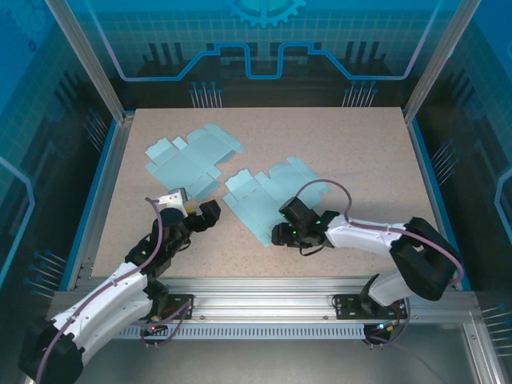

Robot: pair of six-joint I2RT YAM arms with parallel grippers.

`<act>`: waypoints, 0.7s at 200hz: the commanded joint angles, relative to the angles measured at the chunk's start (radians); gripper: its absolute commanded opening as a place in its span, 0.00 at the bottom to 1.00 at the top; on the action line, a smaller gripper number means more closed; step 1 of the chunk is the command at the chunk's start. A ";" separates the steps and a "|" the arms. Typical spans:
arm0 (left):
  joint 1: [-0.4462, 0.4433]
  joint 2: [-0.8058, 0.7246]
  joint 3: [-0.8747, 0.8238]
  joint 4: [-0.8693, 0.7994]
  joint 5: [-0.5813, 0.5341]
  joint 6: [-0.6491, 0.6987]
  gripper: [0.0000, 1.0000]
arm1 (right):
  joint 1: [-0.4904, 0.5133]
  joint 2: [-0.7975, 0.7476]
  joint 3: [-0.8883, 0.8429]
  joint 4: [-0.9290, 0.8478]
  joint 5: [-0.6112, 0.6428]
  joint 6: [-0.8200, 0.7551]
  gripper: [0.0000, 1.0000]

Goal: Fold the paper box

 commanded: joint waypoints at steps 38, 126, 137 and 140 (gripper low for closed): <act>-0.007 -0.011 0.011 -0.073 -0.055 0.032 0.99 | 0.085 0.189 0.296 0.014 -0.155 -0.086 0.58; -0.007 -0.022 0.008 -0.152 0.015 -0.062 0.86 | -0.039 0.196 0.659 -0.297 -0.156 -0.370 0.75; -0.008 -0.012 0.001 -0.140 0.066 -0.108 0.81 | -0.070 0.215 0.669 -0.288 -0.165 -0.374 0.74; -0.010 -0.009 -0.002 -0.137 0.079 -0.122 0.80 | -0.079 0.220 0.671 -0.287 -0.168 -0.373 0.73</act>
